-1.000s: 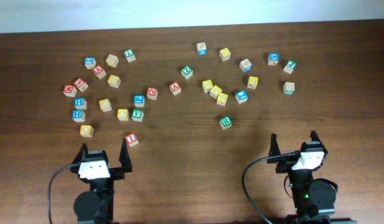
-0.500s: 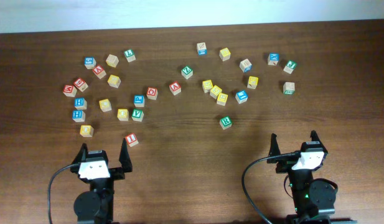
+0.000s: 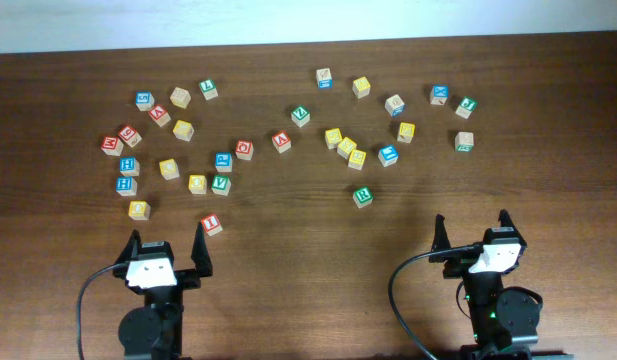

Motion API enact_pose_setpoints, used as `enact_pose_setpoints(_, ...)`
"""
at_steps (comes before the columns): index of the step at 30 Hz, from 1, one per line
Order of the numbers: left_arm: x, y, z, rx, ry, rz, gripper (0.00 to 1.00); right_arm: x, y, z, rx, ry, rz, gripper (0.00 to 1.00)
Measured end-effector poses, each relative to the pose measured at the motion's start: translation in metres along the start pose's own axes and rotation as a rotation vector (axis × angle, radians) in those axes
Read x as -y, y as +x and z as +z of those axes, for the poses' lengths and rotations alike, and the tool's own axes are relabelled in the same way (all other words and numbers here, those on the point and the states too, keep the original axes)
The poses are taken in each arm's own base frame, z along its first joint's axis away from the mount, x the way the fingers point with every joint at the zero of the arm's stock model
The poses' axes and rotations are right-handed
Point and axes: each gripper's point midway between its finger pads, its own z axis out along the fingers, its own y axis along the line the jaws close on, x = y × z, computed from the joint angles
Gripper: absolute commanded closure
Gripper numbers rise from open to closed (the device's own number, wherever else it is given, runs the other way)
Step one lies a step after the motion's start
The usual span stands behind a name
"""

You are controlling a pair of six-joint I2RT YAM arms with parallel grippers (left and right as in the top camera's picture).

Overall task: Spell out ICRA
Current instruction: 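Move the left gripper down toward the red-lettered I block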

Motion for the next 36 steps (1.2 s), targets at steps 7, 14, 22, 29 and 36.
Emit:
enact_pose_setpoints(7, 0.014, -0.013, 0.000, 0.058, 0.081, -0.002, 0.01, 0.000, 0.000, 0.000, 0.000, 0.001, 0.001, 0.02)
enact_pose_setpoints(14, 0.094, -0.151, -0.091, 0.750, 0.577, 0.183, 0.01, 0.001, 0.000, 0.000, -0.001, 0.007, 0.000, 0.02)
enact_pose_setpoints(22, 0.098, -0.249, -0.133, 0.813, 0.616, 0.219, 0.01, 0.002, 0.001, 0.000, -0.003, 0.011, 0.000, 0.02)
enact_pose_setpoints(29, 0.153, -0.262, -0.057, 0.278, 1.057, 0.209, 0.01, 0.002, 0.000, 0.000, -0.002, 0.011, 0.000, 0.02)
enact_pose_setpoints(36, 0.148, -0.173, 0.035, -0.428, 0.913, -0.245, 0.01, 0.002, 0.001, 0.000, -0.004, 0.011, 0.000, 0.02)
